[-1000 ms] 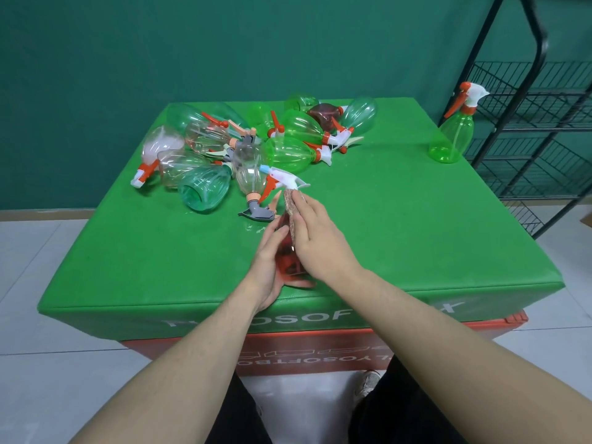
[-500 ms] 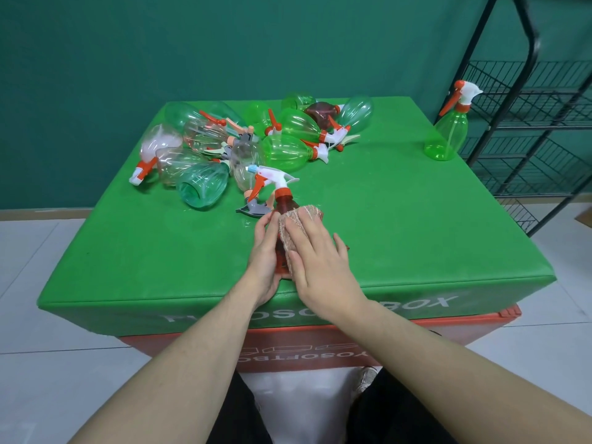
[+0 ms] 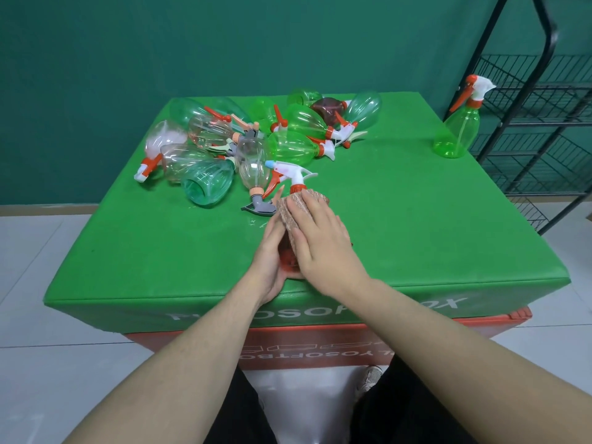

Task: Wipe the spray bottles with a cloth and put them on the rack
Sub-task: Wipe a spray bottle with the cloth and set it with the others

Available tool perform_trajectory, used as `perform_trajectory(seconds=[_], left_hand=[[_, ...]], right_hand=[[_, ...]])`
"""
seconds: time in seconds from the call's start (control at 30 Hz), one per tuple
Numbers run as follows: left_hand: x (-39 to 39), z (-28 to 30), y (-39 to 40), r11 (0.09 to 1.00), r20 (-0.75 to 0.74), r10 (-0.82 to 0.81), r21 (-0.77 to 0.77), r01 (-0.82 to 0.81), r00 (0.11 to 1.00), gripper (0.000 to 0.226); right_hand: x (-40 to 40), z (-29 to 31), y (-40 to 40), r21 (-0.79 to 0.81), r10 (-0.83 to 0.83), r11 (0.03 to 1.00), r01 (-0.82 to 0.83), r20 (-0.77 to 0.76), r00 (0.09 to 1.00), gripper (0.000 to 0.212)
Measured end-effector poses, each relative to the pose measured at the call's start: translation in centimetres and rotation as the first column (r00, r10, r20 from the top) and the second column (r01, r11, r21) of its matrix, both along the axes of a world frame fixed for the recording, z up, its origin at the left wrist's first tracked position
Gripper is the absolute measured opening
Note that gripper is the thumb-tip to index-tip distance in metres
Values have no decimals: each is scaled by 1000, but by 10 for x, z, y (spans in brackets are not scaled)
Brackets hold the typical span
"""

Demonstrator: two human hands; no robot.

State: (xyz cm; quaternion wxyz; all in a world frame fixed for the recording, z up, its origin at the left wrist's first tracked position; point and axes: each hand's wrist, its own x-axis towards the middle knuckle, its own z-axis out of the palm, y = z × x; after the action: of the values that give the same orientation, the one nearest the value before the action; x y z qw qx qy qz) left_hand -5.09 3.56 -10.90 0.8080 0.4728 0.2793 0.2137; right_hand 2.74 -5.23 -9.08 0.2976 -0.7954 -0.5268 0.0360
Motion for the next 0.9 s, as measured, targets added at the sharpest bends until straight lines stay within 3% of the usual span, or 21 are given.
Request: perform_trajectory(seconds=[0.27,0.37,0.6,0.77,0.9], left_hand=[[-5,-1,2,999,-3,-2,-41,2,1000,40],[-5,-1,1,998,-6,10,-55,-10,1000,39],[-3,-2,-4,997,1,67,-49,-67,998,40],[-1,-3,-6,995,-13,98,-3,-98,995,40],[0,-3,-7,989,-5,144,-21,-144,990,36]], right_hand=[[18,20,30,-21,-27,1000,22,-274,961,51],[17,20,31,-24,-47,999,42,-310,949,51],[6,5,10,27,9,1000,-5,-167,986,57],[-4,-10,-18,-23,13,1000,-12,26,1000,58],[-12,-18,-33,-73,40,997,-36,59,997,58]])
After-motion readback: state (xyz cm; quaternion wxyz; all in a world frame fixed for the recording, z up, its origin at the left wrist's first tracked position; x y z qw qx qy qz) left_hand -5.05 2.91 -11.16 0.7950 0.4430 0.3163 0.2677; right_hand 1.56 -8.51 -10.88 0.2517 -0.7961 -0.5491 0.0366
